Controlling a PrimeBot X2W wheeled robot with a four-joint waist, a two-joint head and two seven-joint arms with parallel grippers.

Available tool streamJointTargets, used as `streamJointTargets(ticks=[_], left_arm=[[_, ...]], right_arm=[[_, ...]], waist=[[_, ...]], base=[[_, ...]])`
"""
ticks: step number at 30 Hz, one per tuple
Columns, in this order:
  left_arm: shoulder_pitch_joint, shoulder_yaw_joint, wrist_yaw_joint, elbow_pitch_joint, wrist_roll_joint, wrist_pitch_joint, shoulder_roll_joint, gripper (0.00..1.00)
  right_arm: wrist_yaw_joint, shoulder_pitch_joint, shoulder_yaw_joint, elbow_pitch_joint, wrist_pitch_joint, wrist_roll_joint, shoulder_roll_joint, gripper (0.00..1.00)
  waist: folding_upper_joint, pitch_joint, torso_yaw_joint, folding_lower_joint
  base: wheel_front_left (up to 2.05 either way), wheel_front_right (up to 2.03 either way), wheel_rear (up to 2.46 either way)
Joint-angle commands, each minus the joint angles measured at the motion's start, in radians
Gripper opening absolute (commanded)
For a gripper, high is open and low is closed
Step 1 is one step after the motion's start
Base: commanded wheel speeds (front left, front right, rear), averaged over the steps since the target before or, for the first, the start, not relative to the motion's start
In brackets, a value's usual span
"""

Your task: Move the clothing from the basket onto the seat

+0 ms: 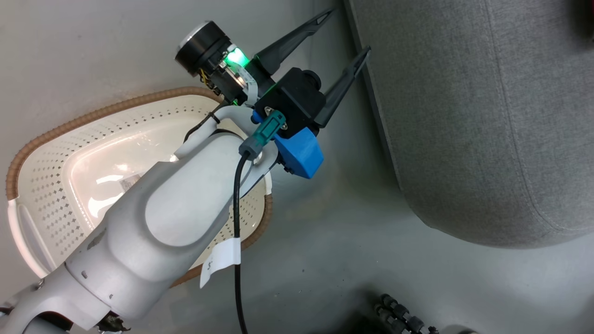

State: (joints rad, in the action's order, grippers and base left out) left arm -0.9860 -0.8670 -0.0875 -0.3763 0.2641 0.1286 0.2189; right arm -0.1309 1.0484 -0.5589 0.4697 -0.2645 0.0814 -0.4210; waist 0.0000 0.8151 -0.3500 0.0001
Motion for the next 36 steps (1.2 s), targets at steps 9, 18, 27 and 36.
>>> streamJointTargets(ticks=[9, 18, 27, 36], left_arm=[[-0.001, -0.006, 0.017, 0.025, 0.003, -0.009, 0.021, 1.00], [0.016, -0.010, 0.030, 0.033, 0.014, 0.003, 0.025, 1.00], [0.055, -0.012, 0.038, -0.008, 0.045, 0.059, 0.001, 1.00], [0.128, 0.031, 0.066, -0.062, 0.094, 0.123, -0.015, 1.00]], right_arm=[[0.000, -0.112, -0.026, 0.153, 0.000, -0.048, 0.124, 0.00], [0.000, -0.180, -0.043, 0.079, 0.000, -0.106, 0.247, 1.00], [0.000, -0.293, 0.037, 0.003, 0.000, -0.065, 0.205, 1.00], [0.000, -0.446, 0.163, -0.137, 0.000, 0.071, 0.132, 1.00]], waist=[[0.0000, 0.005, 0.012, -0.0001], [0.0000, -0.033, 0.009, -0.0001], [0.0000, -0.130, 0.005, -0.0001], [0.0000, -0.276, 0.030, -0.0001]], base=[[0.00, 0.00, 0.00], [0.00, 0.00, 0.00], [0.00, 0.00, 0.00], [0.00, 0.00, 0.00]])
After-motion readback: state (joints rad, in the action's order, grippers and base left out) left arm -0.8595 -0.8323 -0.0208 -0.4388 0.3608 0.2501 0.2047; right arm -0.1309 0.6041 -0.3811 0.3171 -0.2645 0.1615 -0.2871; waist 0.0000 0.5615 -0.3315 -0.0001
